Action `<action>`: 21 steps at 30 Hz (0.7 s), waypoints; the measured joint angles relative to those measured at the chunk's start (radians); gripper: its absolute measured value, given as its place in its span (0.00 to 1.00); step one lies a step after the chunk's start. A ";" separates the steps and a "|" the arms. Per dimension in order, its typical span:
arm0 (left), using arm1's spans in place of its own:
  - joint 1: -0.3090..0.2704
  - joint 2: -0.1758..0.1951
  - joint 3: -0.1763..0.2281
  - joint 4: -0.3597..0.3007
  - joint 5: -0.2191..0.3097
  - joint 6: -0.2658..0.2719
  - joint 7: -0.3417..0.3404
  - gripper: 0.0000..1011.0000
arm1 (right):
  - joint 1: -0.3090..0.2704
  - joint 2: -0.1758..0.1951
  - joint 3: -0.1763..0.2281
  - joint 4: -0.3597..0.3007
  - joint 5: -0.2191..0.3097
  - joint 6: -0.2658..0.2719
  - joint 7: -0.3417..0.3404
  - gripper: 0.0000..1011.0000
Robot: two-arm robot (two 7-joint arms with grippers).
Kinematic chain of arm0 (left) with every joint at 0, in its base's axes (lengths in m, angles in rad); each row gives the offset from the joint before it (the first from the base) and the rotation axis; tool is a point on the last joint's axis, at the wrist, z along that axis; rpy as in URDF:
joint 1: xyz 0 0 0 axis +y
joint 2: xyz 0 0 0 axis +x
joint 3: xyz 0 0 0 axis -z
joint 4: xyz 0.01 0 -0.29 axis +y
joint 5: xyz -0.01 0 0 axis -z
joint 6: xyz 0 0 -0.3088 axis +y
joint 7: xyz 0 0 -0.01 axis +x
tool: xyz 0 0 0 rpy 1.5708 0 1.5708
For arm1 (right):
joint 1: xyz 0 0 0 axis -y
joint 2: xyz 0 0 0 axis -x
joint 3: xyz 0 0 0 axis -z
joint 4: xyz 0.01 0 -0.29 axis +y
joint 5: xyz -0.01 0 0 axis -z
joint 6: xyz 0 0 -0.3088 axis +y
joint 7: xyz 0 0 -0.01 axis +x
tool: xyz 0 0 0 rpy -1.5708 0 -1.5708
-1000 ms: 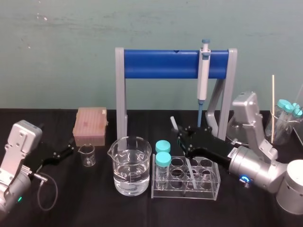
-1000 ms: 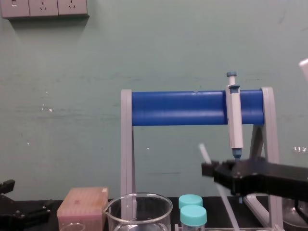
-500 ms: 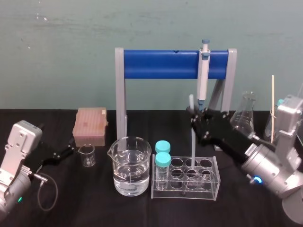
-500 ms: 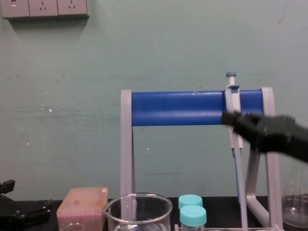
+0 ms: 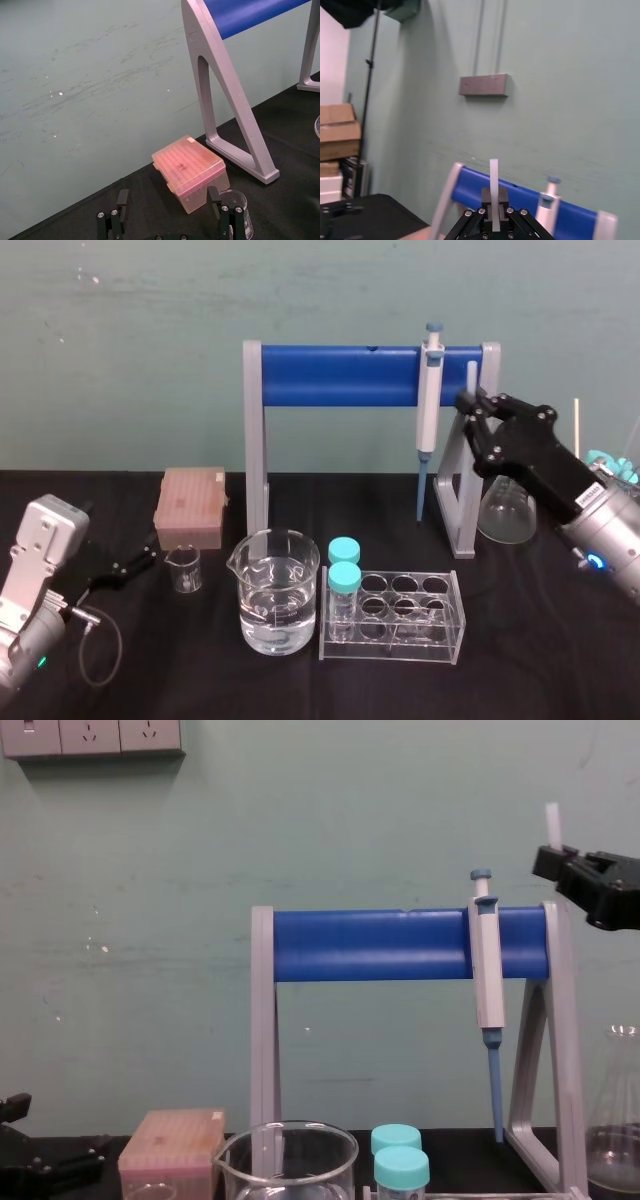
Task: Pick up the stirring rod with one hand, then place it down.
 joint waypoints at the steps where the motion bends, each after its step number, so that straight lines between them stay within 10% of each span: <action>1: 0.000 0.000 0.000 0.000 0.000 0.000 0.000 0.99 | 0.000 -0.001 0.007 0.002 -0.006 0.004 -0.006 0.07; 21: 0.000 0.000 0.000 0.000 0.000 0.000 0.000 0.99 | -0.005 -0.020 0.033 0.009 -0.032 0.026 -0.008 0.07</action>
